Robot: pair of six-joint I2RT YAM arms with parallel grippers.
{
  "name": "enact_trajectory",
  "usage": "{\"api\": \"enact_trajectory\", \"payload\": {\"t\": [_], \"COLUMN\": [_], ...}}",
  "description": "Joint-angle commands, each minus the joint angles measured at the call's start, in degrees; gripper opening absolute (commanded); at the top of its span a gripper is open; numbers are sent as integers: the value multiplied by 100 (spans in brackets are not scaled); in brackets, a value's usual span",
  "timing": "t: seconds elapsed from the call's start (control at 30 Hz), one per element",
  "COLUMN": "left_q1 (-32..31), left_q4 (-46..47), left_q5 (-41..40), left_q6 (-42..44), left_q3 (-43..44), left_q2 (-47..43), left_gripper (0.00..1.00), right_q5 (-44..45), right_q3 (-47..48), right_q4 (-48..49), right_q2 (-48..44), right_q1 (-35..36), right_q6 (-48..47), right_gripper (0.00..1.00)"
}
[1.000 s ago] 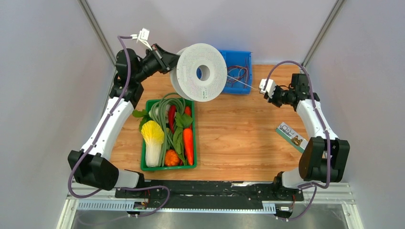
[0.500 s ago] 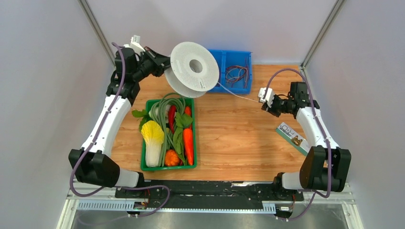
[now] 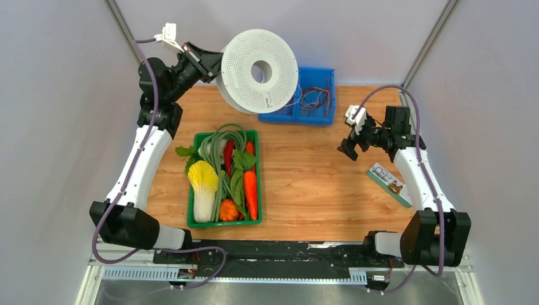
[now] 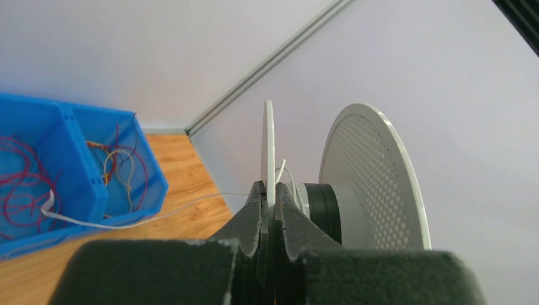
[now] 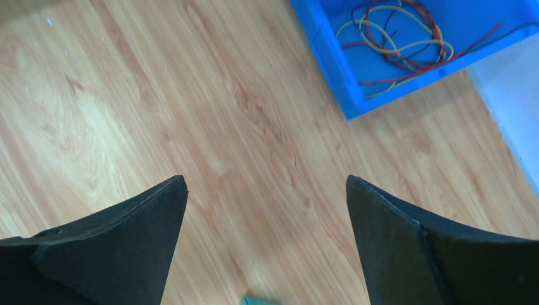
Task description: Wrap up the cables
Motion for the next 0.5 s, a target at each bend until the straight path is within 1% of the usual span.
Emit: {"api": "enact_trajectory", "payload": {"t": [0.0,0.07,0.17,0.23,0.3,0.33,0.4,0.47], "left_q1": [5,-3,-47,-117,-205,-249,-320,-372], "left_q4": [945,919,779,787,892,953,1042,1112], "left_q5": [227,253,306,411,517,587,658,728], "left_q6": [-85,-102,-225,-278,-322,-322,-313,-305], "left_q3": [642,879,1117,1205,1231,1231,1249,1266], "left_q2": [-153,-109,-74,-65,-82,-91,-135,-144], "left_gripper": [0,0,0,0,0,0,0,0], "right_q5": [-128,100,198,-29,-748,-847,-804,-962], "right_q3": [239,257,432,625,748,740,635,303], "right_q4": [1191,1737,1967,1600,1117,1062,1140,1612], "right_q2": [-149,-88,70,176,237,246,194,45], "right_q1": [217,287,287,270,287,305,568,682], "right_q6": [1701,2510,3057,2823,2156,1988,1838,1627], "right_gripper": [100,100,100,100,100,100,100,100]}}
